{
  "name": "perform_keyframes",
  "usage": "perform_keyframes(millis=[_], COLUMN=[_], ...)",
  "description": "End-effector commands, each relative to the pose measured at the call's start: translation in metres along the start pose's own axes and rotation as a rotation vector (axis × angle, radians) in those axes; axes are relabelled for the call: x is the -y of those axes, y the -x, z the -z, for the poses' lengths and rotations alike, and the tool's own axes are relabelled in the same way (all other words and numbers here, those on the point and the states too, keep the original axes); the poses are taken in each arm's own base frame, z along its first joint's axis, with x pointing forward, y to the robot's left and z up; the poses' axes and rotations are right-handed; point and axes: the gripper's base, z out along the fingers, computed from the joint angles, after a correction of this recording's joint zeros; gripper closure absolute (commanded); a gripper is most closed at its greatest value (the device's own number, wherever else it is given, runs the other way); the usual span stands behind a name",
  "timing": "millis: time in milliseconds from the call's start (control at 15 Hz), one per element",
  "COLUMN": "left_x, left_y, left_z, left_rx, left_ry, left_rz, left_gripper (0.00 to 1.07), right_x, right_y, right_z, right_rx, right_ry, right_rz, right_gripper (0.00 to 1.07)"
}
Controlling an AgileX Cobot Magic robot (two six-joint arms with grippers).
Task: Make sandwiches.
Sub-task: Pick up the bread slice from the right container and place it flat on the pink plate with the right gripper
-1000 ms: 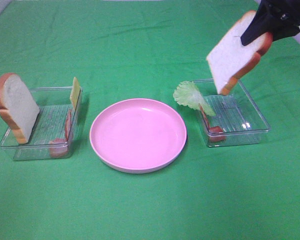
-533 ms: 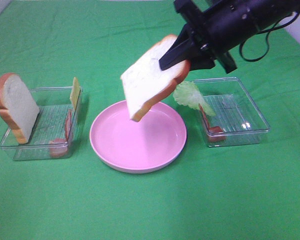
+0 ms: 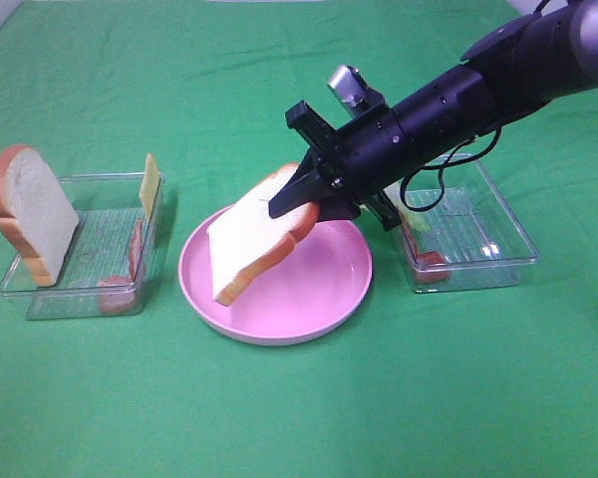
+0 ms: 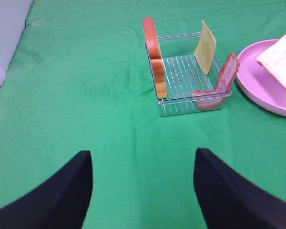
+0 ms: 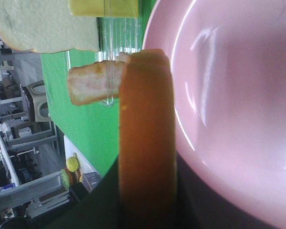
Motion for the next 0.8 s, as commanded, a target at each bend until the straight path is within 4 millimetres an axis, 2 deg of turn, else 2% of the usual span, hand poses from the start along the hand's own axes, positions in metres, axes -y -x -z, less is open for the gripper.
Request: perform_keyframes(millis=[67, 267, 400, 533, 600, 800], left_x=[0.0, 0.0, 0.0, 0.0, 0.0, 0.0], left_y=[-0.0009, -0.0009, -0.0009, -0.0009, -0.0009, -0.0009], left_z=[0.002, 0.002, 0.002, 0.002, 0.002, 0.002], left_rx=[0.025, 0.025, 0.025, 0.025, 0.025, 0.025], left_ry=[0.004, 0.004, 0.004, 0.004, 0.004, 0.004], left_rz=[0.001, 0.001, 0.001, 0.001, 0.001, 0.001], left_gripper=[0.46, 0.46, 0.46, 0.46, 0.46, 0.46], right_x=[0.0003, 0.0073, 0.0076, 0.0069, 0.0066, 0.004], right_y=[0.0027, 0.0038, 0.0033, 0.0012, 0.0002, 0.0021], right_z=[-0.0058, -0.0095, -0.0095, -0.0095, -0.0095, -0.0041], right_rx=[0.017, 0.019, 0.013, -0.01, -0.02, -0.048], right_ry=[0.068, 0.036, 0.033, 0.041, 0.044, -0.014], right_rz=[0.011, 0.018, 0.022, 0.036, 0.059, 0.153], right_gripper=[1.07, 1.07, 0.86, 0.45, 0.37, 0.35])
